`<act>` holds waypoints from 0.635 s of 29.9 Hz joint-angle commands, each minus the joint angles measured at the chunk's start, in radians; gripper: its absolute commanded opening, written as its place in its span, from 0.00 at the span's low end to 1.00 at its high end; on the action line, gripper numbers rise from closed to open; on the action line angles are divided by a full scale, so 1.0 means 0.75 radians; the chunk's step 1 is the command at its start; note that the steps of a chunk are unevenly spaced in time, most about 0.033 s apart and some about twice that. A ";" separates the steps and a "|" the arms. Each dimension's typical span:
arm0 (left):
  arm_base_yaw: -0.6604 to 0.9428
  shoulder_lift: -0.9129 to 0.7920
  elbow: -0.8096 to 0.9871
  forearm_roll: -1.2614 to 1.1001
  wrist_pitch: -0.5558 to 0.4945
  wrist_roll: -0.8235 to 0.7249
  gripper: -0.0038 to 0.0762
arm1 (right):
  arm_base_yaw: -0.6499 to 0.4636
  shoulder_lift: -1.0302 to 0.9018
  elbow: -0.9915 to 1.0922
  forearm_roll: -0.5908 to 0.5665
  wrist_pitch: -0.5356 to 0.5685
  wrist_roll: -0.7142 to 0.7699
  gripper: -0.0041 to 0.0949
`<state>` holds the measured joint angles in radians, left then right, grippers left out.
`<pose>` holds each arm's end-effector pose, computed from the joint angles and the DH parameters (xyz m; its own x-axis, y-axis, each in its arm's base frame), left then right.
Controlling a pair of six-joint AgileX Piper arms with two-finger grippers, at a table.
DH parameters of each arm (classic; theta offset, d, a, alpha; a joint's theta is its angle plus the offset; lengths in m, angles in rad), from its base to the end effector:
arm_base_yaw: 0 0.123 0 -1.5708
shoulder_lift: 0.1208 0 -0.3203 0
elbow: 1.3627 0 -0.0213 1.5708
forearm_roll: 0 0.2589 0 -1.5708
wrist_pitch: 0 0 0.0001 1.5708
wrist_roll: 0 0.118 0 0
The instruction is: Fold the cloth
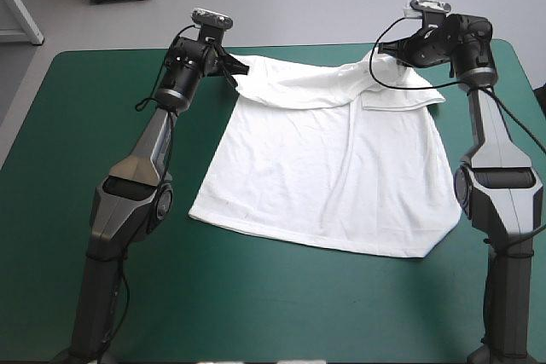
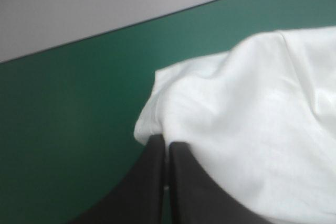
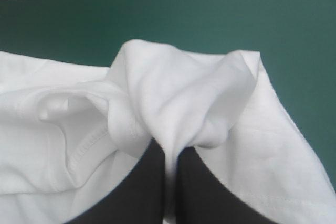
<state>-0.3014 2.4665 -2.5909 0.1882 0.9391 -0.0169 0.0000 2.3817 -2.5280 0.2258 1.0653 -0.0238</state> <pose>0.5866 -0.1637 0.2899 -0.6085 0.2874 -0.7397 0.2438 0.9547 0.1704 0.5828 0.0231 0.3100 -0.7405 0.0852 -0.6667 -0.0695 0.9769 0.2020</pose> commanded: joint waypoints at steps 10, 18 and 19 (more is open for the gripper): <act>0.007 -0.015 -0.038 -0.062 -0.183 -0.004 0.22 | -0.008 -0.012 -0.049 0.077 0.004 -0.052 0.27; 0.004 -0.076 -0.041 -0.301 -0.044 0.083 0.81 | -0.008 -0.014 -0.132 0.087 0.245 -0.039 0.58; 0.004 -0.101 -0.041 -0.309 -0.007 0.121 0.81 | -0.008 -0.028 -0.157 0.069 0.245 -0.016 0.58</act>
<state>-0.2969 2.5233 -2.5900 0.0000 0.9198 0.0187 -0.0004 2.4469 -2.5752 0.2904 1.2374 -0.0544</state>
